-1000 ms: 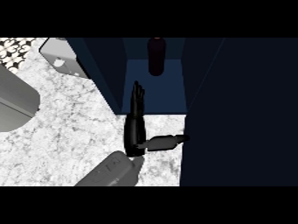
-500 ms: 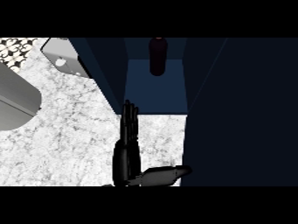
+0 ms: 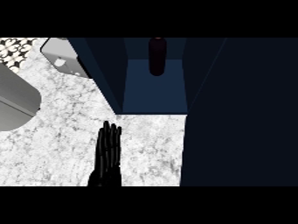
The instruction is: Pick up the wine, place it into the cabinet and close the cabinet
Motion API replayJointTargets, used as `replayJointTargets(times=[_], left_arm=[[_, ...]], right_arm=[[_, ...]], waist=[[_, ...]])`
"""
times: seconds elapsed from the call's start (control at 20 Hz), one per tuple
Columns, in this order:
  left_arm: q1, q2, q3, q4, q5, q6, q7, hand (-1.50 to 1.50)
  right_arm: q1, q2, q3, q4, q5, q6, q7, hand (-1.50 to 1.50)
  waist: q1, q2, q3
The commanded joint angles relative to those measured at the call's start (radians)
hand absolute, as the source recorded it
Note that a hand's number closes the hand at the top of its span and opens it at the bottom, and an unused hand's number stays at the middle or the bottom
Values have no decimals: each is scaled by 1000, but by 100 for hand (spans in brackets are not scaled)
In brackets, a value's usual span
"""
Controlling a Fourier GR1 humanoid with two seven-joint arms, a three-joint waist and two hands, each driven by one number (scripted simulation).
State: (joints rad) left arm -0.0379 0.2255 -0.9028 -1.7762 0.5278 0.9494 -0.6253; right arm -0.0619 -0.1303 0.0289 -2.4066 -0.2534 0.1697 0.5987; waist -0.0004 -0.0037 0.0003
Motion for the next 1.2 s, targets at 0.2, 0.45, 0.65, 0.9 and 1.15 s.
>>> replayJointTargets(times=[0.2,0.45,0.65,0.9,1.15], left_arm=[[131,145,-5,-137,-4,-112,-22,-150],[198,257,-3,-253,-19,-144,-2,-150],[268,306,47,-291,12,-181,-36,-150],[365,417,171,-356,85,-287,-96,-150],[413,474,289,-412,153,-346,-88,-150]], right_arm=[[63,-31,12,-120,-160,67,95,150],[80,-20,55,-104,-90,126,9,150],[163,3,105,-96,-196,131,55,150],[206,42,229,-166,-175,79,149,150],[170,48,360,-126,-118,125,141,150]], waist=[[-3,1,0],[0,1,0],[0,0,0],[6,-3,-2],[15,-2,-2]])
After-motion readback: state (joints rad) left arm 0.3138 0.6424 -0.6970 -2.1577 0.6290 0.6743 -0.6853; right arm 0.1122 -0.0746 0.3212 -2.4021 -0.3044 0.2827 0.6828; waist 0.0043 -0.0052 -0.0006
